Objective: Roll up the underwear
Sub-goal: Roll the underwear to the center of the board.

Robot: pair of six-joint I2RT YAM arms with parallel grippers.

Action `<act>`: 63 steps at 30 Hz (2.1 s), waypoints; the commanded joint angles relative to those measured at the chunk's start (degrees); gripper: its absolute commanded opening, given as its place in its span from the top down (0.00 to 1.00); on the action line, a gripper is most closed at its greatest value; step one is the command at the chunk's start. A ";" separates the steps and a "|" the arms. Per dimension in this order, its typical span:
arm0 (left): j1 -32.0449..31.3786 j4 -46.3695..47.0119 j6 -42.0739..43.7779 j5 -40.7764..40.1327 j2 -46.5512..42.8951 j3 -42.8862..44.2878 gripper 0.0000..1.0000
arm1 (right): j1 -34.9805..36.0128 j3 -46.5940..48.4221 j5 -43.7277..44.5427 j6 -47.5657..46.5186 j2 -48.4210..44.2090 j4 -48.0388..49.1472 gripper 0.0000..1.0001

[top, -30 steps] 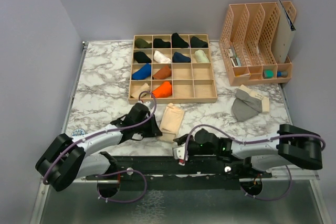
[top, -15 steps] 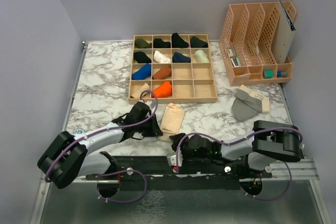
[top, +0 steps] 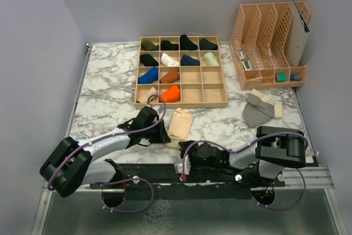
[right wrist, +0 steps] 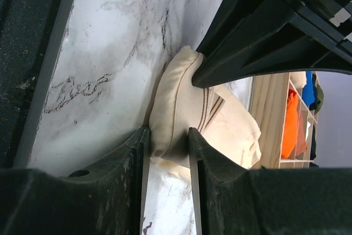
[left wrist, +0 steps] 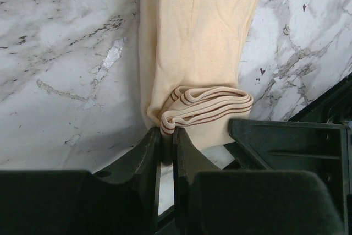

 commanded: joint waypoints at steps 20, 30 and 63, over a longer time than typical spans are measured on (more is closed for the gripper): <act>-0.02 -1.60 0.82 1.30 0.36 -1.55 0.85 | -2.08 3.41 1.27 8.96 0.43 -5.52 0.99; 0.13 -3.98 -3.34 -4.29 -8.83 -2.65 0.43 | -4.12 4.93 -11.76 28.03 -7.97 -15.52 1.00; 0.51 7.98 -4.16 1.79 -27.87 -13.70 0.33 | -26.76 -6.80 -37.07 99.75 12.67 26.31 0.99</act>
